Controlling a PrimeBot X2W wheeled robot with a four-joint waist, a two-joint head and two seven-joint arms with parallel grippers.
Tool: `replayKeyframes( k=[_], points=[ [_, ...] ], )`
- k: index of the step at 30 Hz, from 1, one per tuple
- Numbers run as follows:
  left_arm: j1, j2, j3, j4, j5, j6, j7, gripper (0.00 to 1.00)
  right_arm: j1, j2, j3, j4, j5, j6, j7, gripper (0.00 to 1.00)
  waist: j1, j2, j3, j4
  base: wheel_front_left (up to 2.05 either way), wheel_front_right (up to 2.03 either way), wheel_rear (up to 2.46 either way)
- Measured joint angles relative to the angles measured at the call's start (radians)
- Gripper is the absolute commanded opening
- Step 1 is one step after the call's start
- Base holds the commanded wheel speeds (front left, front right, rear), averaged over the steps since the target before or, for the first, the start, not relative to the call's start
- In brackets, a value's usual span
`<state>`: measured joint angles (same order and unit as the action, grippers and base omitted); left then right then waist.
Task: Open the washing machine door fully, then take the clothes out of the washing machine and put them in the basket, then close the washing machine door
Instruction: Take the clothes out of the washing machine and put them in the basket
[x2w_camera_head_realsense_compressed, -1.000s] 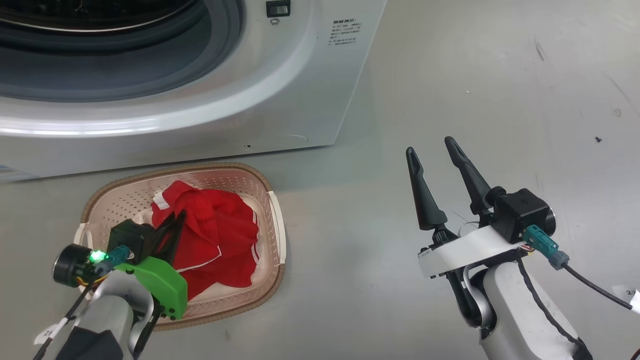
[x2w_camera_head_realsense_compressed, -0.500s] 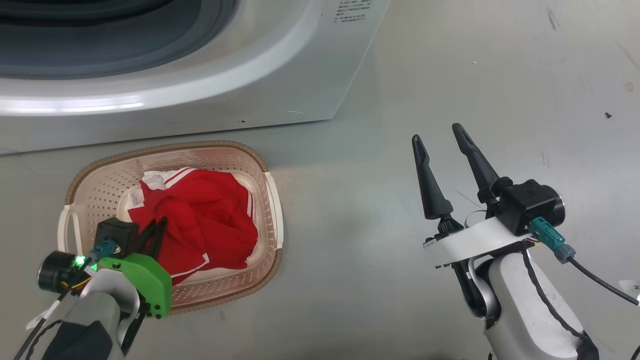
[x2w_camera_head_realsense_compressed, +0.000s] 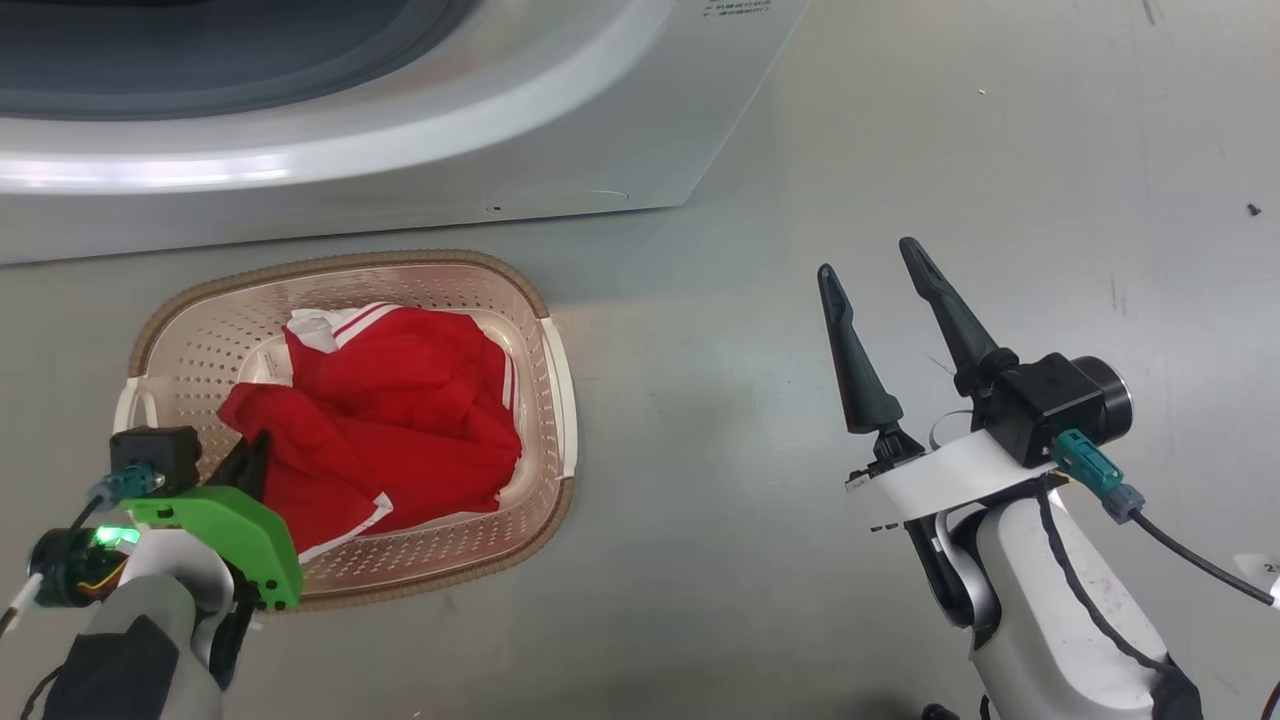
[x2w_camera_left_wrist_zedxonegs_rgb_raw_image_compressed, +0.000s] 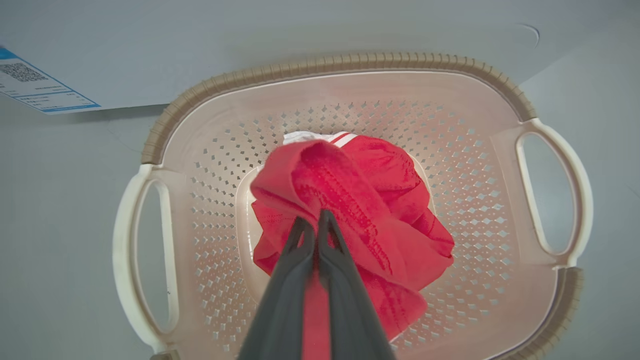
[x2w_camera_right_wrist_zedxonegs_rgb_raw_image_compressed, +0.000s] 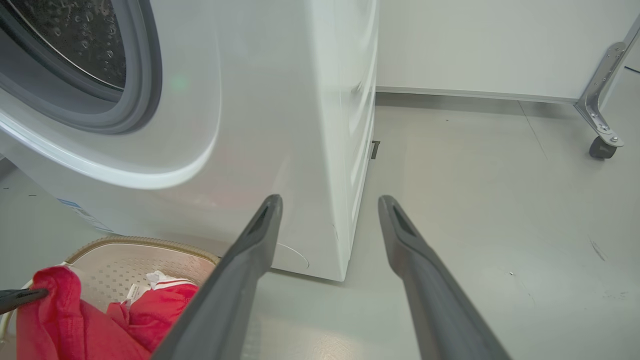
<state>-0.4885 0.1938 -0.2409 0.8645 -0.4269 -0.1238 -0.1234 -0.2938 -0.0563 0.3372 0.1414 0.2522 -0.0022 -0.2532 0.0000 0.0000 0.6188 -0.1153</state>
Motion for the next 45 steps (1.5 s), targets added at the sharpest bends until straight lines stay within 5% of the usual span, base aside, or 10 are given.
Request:
replayKeyframes(
  k=[10, 11, 12, 13, 45],
  points=[
    [-0.042, -0.004, 0.007, 0.066, -0.005, 0.006, -0.015, 0.00, -0.008, 0.000, -0.002, 0.006, -0.001, 0.001, 0.000, 1.00, 0.0000, 0.0000, -0.001, -0.016, 0.00, 0.00, 0.00],
    [-0.045, -0.006, 0.007, 0.070, -0.005, 0.006, -0.015, 0.13, -0.008, 0.000, -0.004, 0.006, -0.001, 0.001, 0.000, 1.00, 0.0000, 0.0000, -0.001, -0.016, 0.00, 0.00, 0.00],
    [-0.048, -0.007, 0.006, 0.073, -0.005, 0.006, -0.015, 0.70, -0.008, 0.000, -0.004, 0.006, -0.001, 0.001, 0.000, 1.00, 0.0000, 0.0000, -0.001, -0.017, 0.00, 0.00, 0.00],
    [-0.051, -0.009, 0.007, 0.081, -0.005, 0.006, -0.020, 1.00, -0.008, 0.000, -0.005, 0.005, -0.001, 0.001, 0.000, 1.00, 0.0000, 0.0000, -0.001, -0.017, 0.00, 0.00, 0.00],
    [-0.100, -0.038, -0.053, 0.088, 0.051, 0.004, -0.126, 1.00, -0.011, 0.000, -0.038, 0.039, 0.039, 0.019, 0.000, 1.00, 0.0000, 0.0000, -0.156, 0.032, 0.00, 0.00, 0.00]
  ],
)
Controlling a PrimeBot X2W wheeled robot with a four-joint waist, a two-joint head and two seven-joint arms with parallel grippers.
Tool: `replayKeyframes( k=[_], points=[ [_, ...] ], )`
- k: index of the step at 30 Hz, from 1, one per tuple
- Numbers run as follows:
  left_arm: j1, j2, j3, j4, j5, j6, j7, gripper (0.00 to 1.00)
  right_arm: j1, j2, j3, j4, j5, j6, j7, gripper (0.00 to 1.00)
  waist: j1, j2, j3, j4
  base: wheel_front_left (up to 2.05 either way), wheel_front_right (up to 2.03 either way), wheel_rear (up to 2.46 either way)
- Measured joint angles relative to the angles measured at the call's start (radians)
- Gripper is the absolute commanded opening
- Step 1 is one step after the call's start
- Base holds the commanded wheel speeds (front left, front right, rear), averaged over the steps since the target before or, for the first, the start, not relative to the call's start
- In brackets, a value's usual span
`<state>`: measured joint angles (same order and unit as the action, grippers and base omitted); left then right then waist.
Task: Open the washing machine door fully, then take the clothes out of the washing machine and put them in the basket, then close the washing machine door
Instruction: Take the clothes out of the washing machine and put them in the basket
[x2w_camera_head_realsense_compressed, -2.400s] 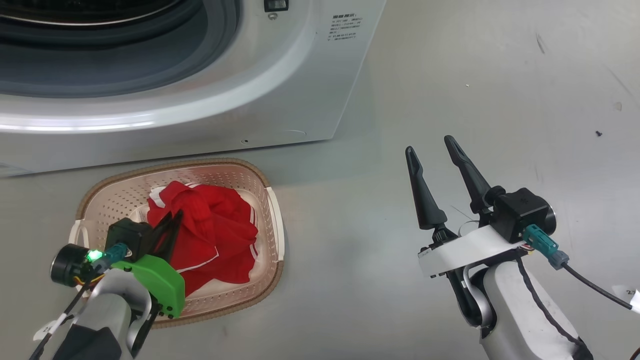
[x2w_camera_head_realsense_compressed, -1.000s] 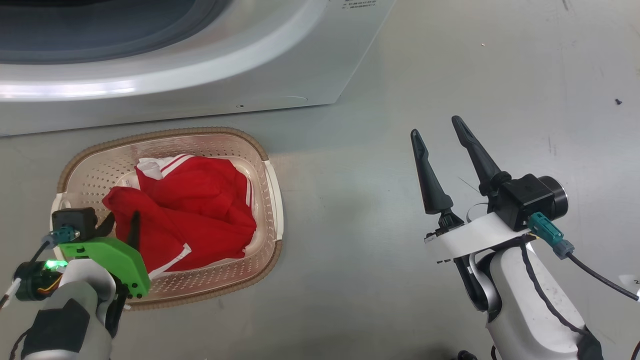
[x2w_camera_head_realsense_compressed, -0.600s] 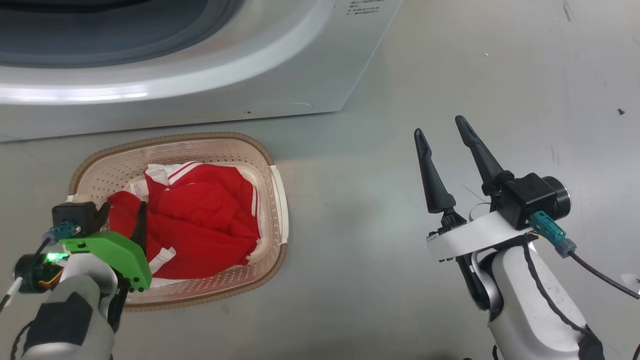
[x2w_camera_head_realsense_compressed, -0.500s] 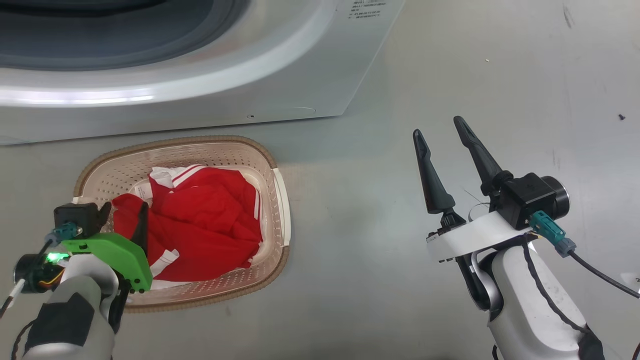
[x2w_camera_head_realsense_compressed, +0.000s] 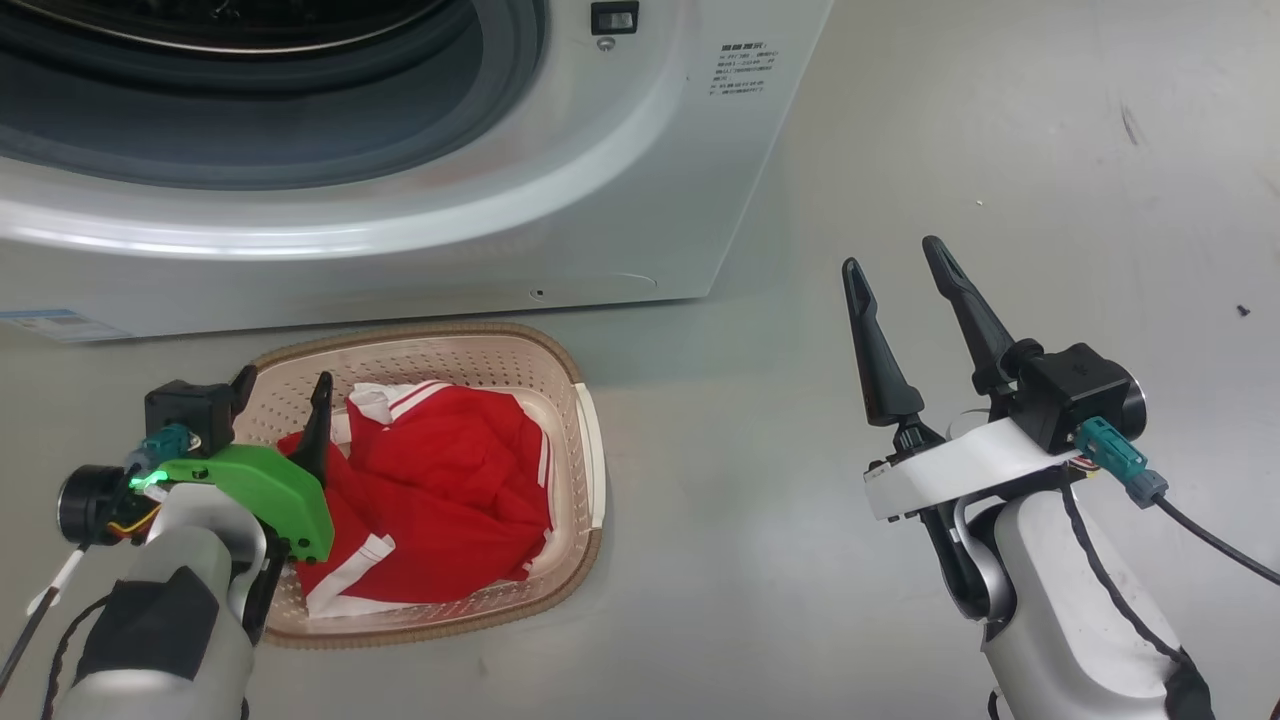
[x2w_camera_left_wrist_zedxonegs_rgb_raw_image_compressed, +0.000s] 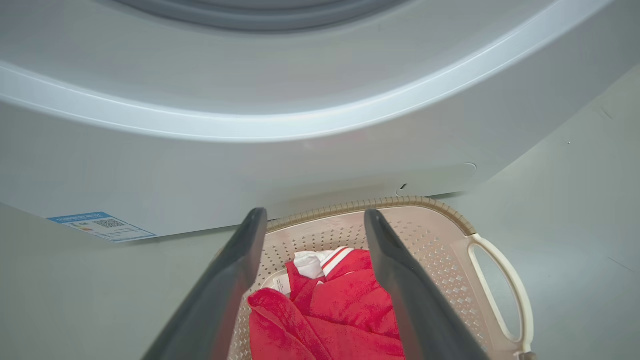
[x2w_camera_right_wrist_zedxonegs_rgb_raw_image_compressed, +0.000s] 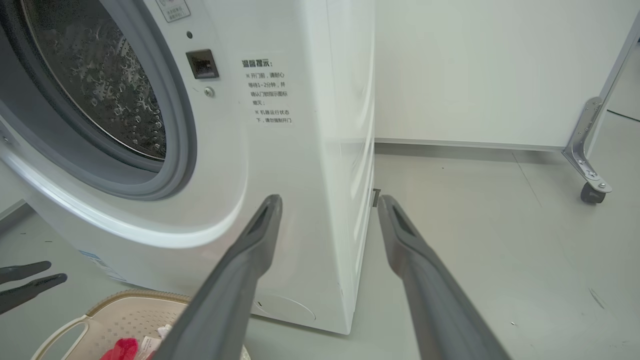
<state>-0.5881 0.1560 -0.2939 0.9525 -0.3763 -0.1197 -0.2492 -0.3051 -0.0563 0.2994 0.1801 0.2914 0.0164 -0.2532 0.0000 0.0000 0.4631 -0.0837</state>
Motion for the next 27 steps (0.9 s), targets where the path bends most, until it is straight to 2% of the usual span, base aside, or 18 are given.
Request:
replayKeyframes(
  k=[7, 15, 27],
  points=[
    [-0.006, -0.002, -0.004, -0.075, 0.019, 0.000, -0.003, 1.00, 0.008, 0.000, -0.015, 0.012, 0.009, 0.003, 0.000, 1.00, 0.0000, 0.0000, -0.068, 0.022, 0.00, 0.00, 0.00],
    [0.003, -0.007, 0.029, -0.240, 0.029, 0.000, -0.003, 1.00, 0.048, 0.000, -0.040, 0.026, 0.014, 0.008, 0.000, 1.00, 0.0000, 0.0000, -0.154, 0.051, 0.00, 0.00, 0.00],
    [0.150, -0.010, 0.088, -0.411, 0.040, 0.002, -0.003, 1.00, 0.104, 0.001, -0.055, 0.024, 0.067, 0.013, 0.000, 1.00, 0.0000, 0.0000, -0.272, 0.084, 0.00, 0.00, 0.00]
  ],
)
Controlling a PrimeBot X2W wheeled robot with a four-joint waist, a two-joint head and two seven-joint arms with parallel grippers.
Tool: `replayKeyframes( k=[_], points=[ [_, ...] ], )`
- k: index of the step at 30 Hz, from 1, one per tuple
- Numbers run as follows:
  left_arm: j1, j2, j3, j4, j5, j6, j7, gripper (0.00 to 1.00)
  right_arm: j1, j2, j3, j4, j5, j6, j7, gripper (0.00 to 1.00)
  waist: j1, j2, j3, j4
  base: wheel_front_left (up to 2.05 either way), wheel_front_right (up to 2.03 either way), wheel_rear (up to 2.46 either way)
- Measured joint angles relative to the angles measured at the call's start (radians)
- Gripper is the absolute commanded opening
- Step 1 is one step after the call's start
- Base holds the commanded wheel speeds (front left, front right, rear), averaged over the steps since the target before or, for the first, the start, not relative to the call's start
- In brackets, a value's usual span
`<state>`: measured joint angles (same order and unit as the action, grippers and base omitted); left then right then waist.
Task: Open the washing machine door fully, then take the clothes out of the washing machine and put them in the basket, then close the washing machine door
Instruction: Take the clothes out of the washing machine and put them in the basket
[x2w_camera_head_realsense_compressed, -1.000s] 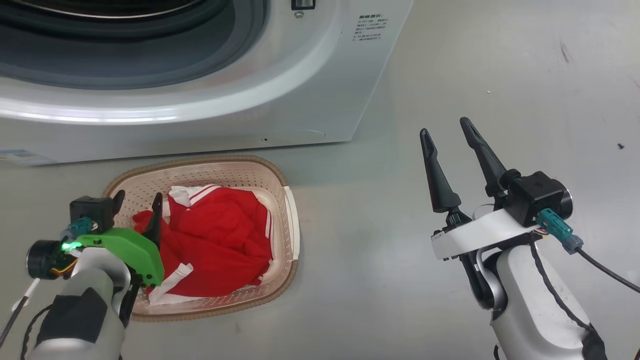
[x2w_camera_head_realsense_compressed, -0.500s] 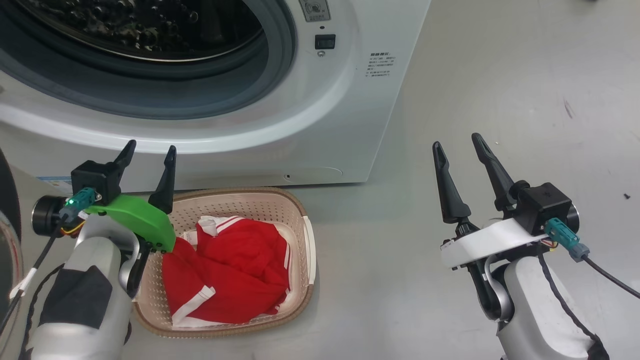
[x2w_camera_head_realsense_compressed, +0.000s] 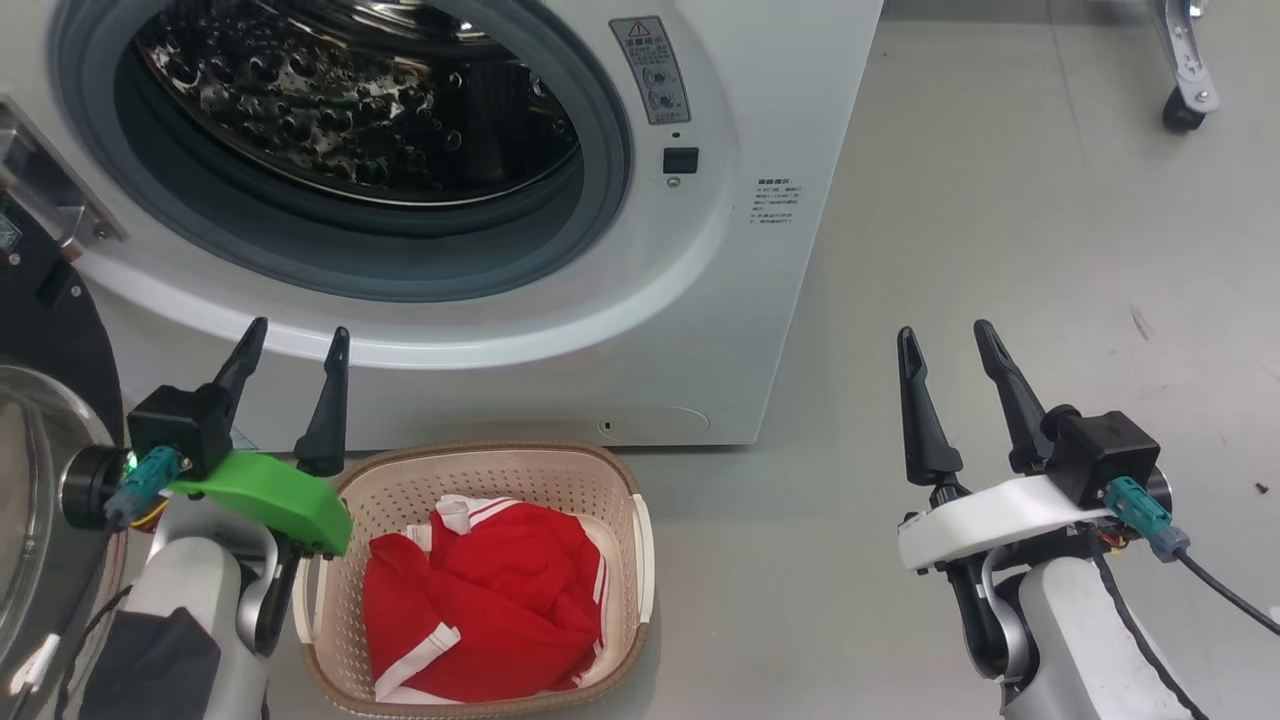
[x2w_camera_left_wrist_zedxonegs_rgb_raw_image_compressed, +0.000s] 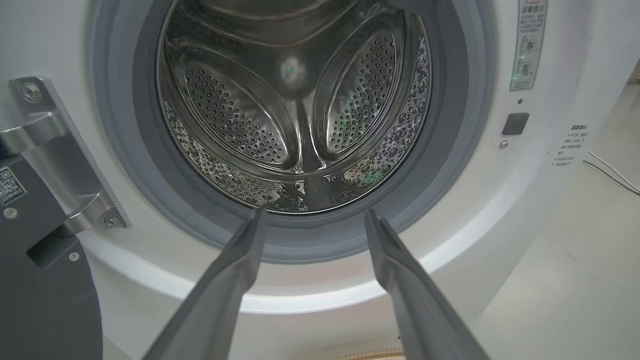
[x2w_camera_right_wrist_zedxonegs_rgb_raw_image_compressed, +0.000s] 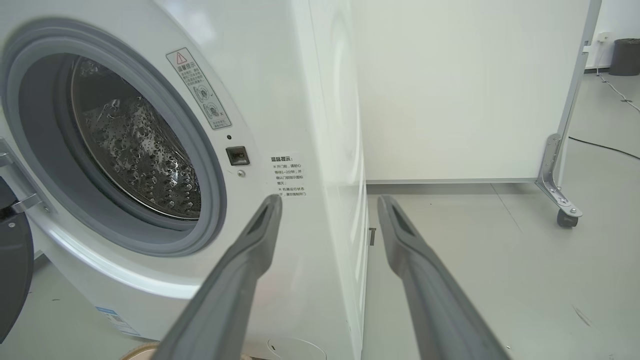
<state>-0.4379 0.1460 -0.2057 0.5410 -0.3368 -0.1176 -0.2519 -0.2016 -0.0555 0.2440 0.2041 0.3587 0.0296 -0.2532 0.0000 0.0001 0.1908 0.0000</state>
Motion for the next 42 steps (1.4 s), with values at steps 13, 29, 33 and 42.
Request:
replayKeyframes(
  k=[13, 29, 33, 42],
  points=[
    [0.171, -0.012, 0.064, -0.138, 0.003, 0.027, 0.000, 1.00, 0.057, 0.002, 0.000, -0.004, -0.010, 0.004, 0.000, 1.00, 0.0000, 0.0000, -0.096, -0.011, 0.00, 0.00, 0.00],
    [0.294, -0.041, 0.076, -0.234, 0.020, 0.044, 0.000, 1.00, 0.087, 0.002, 0.002, -0.017, -0.019, 0.012, 0.000, 1.00, 0.0000, 0.0000, -0.123, -0.020, 0.00, 0.00, 0.00],
    [0.313, -0.044, 0.078, -0.245, 0.021, 0.044, 0.000, 1.00, 0.091, 0.002, 0.005, -0.016, -0.026, 0.012, 0.000, 1.00, 0.0000, 0.0000, -0.127, -0.019, 0.00, 0.00, 0.00],
    [0.335, -0.054, 0.093, -0.278, 0.022, 0.047, 0.000, 1.00, 0.091, 0.003, 0.013, -0.016, -0.027, 0.013, 0.000, 1.00, 0.0000, 0.0000, -0.136, -0.017, 0.00, 0.00, 0.00]
  ],
)
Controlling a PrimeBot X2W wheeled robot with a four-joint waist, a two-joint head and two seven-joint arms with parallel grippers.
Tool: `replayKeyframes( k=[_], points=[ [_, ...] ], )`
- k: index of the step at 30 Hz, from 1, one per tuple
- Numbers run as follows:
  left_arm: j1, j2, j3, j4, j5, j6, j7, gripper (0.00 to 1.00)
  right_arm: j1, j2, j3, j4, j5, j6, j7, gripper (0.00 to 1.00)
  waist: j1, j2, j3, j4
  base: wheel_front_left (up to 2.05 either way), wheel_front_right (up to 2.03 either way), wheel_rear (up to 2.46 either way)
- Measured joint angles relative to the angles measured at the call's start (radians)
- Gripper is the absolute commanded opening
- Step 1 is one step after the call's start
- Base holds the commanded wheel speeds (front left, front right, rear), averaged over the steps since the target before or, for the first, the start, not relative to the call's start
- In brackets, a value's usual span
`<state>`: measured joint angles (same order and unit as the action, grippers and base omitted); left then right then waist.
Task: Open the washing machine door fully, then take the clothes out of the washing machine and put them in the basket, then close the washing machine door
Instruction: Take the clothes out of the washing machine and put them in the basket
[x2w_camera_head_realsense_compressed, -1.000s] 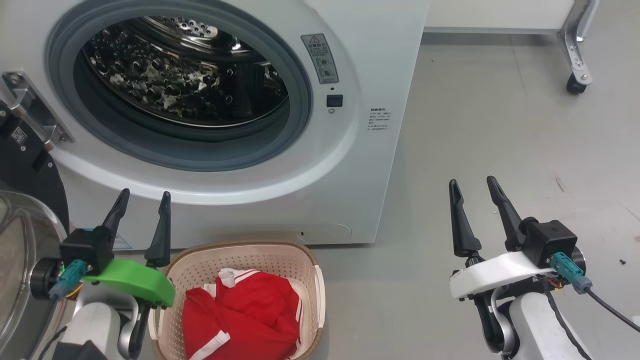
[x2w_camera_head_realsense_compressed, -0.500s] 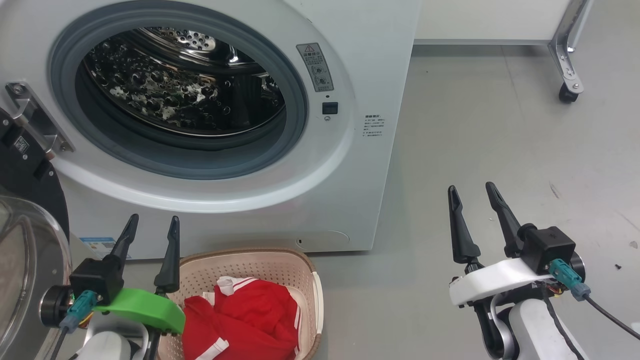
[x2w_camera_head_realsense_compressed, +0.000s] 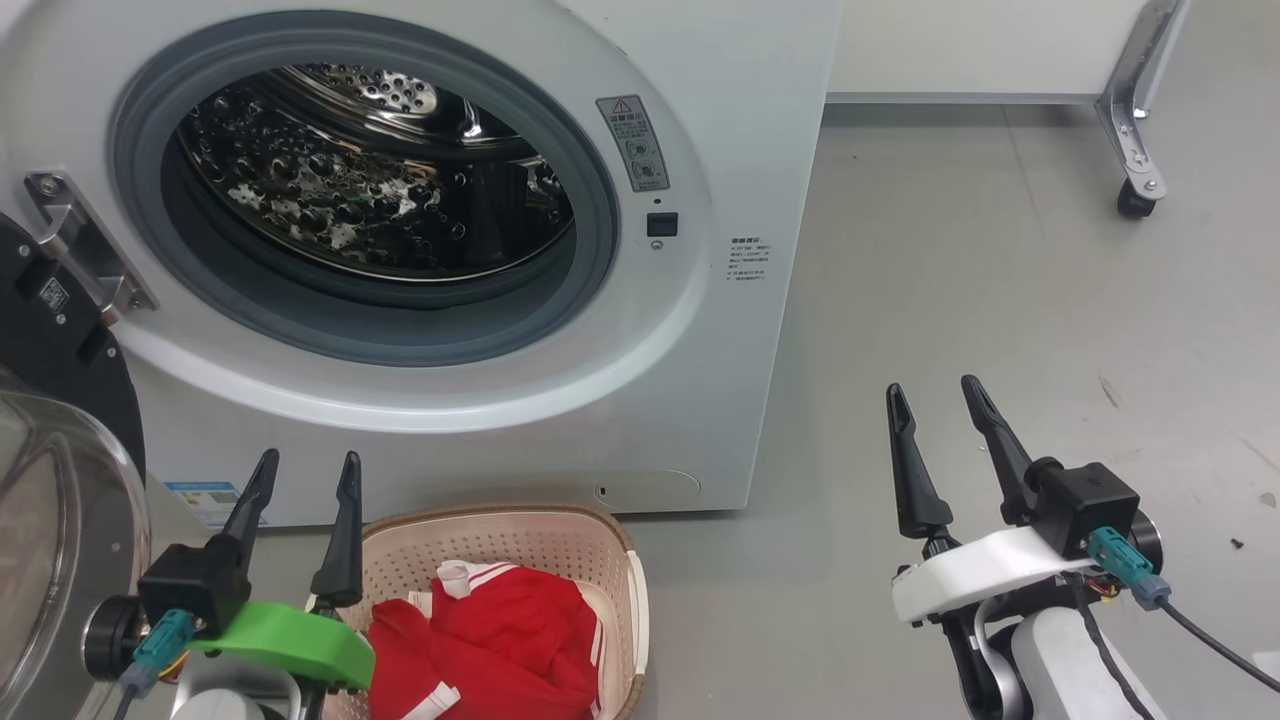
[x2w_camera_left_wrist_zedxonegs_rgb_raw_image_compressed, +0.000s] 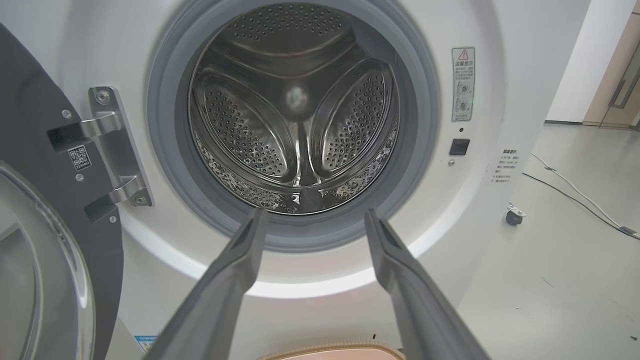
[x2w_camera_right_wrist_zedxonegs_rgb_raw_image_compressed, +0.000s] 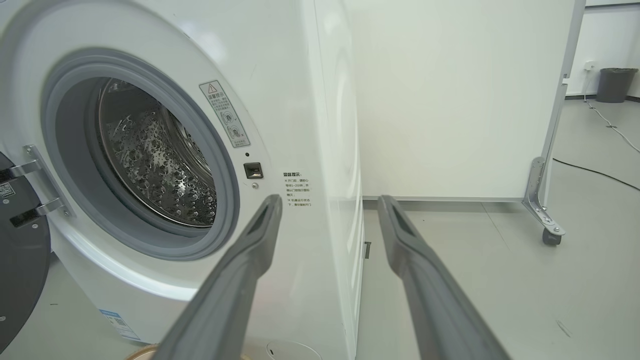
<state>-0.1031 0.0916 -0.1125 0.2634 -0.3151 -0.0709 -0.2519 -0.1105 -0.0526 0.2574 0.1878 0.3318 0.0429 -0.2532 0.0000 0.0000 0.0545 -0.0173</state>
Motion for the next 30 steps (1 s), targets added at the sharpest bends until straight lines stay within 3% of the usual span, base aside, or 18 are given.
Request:
replayKeyframes(
  k=[30],
  points=[
    [0.053, -0.006, 0.021, -0.077, 0.011, 0.004, 0.000, 1.00, 0.016, 0.002, 0.012, -0.011, 0.000, 0.000, 0.000, 1.00, 0.0000, 0.0000, 0.006, -0.015, 0.00, 0.00, 0.00]
  ],
)
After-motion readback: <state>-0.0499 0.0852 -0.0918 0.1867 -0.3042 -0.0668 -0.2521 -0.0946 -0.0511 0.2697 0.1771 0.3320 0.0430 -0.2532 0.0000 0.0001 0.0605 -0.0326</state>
